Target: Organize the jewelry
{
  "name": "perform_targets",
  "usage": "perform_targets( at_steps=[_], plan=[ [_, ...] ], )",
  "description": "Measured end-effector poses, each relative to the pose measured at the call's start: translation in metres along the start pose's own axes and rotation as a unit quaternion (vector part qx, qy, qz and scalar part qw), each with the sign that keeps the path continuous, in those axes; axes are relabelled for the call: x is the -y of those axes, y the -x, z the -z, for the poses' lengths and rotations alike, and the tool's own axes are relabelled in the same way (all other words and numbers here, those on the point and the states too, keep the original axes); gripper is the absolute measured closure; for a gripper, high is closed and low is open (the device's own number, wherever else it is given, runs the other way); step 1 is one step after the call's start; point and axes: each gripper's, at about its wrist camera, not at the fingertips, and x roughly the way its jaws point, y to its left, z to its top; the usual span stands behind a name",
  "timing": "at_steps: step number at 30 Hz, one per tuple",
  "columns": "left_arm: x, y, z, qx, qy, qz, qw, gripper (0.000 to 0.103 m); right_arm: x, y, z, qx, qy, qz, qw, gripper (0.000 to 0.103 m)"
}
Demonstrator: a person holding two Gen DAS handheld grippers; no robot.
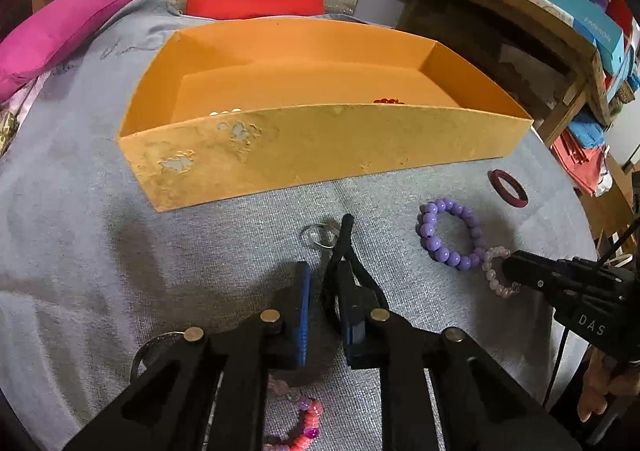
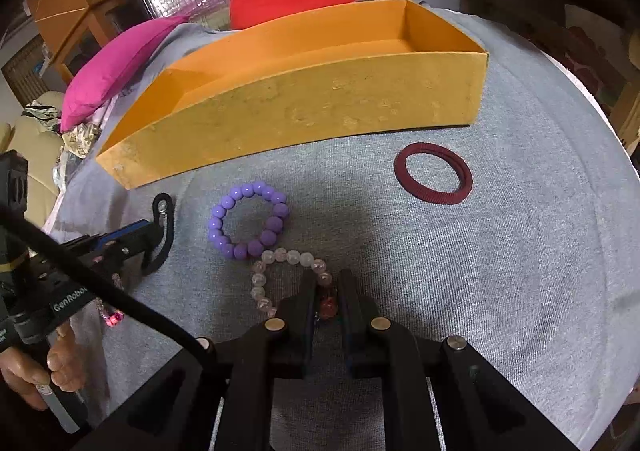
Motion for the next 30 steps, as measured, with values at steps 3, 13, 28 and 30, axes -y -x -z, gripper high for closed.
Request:
perform_targets(
  at_steps=[3, 13, 28, 30],
  plan=[
    [0.008, 0.000, 0.002, 0.002, -0.005, -0.015, 0.9999, 0.090, -0.002, 0.000, -0.001, -0.001, 0.000, 0.005, 1.000, 0.089],
    [0.017, -0.005, 0.002, 0.003, -0.025, -0.041, 0.9988, 0.092, -0.014, -0.004, -0.003, 0.001, -0.002, 0.016, 1.000, 0.089],
    [0.017, -0.006, 0.000, 0.001, -0.019, -0.023, 0.9996, 0.091, -0.005, -0.002, -0.001, 0.003, -0.002, -0.001, 1.000, 0.090],
    [0.015, -0.006, -0.001, 0.003, -0.014, -0.016, 0.9998, 0.091, -0.004, -0.001, -0.001, 0.003, -0.002, -0.001, 1.000, 0.090]
  ],
)
